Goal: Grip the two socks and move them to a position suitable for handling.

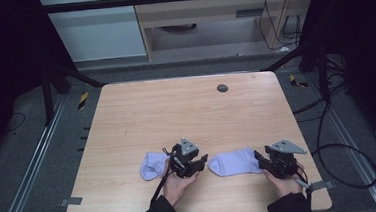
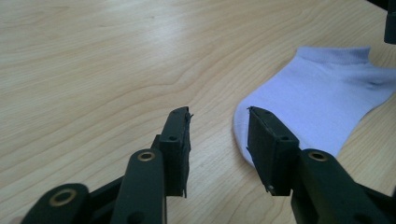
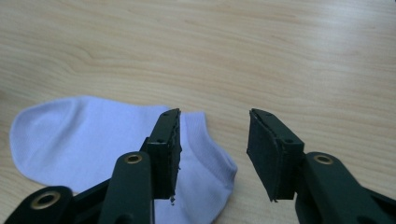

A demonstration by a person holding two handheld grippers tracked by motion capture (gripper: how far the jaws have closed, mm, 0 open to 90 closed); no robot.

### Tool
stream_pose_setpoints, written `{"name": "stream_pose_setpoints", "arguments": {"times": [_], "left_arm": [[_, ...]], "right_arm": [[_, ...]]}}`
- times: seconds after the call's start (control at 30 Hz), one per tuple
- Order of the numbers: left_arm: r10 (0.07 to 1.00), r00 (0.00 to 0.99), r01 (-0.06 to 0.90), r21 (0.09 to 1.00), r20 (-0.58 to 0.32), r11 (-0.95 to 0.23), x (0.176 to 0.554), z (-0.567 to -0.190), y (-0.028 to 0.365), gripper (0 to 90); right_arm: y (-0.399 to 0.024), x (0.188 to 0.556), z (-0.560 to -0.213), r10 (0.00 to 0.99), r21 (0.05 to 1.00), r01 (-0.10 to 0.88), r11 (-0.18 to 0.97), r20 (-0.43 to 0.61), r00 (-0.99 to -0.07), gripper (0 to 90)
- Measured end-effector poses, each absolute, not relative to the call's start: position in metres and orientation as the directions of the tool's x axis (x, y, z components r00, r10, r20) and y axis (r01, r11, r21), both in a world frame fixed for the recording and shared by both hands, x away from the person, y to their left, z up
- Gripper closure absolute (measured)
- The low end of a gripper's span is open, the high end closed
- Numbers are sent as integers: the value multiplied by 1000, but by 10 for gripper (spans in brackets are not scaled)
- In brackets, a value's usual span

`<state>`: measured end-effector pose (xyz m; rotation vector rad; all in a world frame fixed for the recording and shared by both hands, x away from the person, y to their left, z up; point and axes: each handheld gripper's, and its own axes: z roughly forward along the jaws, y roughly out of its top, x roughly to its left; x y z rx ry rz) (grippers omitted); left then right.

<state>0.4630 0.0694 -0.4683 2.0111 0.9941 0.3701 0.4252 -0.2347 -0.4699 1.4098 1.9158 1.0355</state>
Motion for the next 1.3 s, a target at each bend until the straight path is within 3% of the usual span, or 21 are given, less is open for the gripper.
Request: {"name": "stream_pose_setpoints", "arguments": {"times": [0.23,0.63,0.93,1.3], "left_arm": [[763,641,501,795,-76,-342,461,-452,92,504],[792,607,489,813,-58,-315,452,-432,154,398],[855,513,524,817,-78,-240,447,-433,214,399],[902,417,575,801,-113,-165,438,-452,261,486]], "right_arm": [[-229,429,-460,935,847,509,153,44,-353,470],[-199,440,-444,897,844,513,158,94,-432,477],[-162,448,-436,859,838,508,199,101,-502,509],[-120,459,-429,815,831,499,245,102,-570,553]]}}
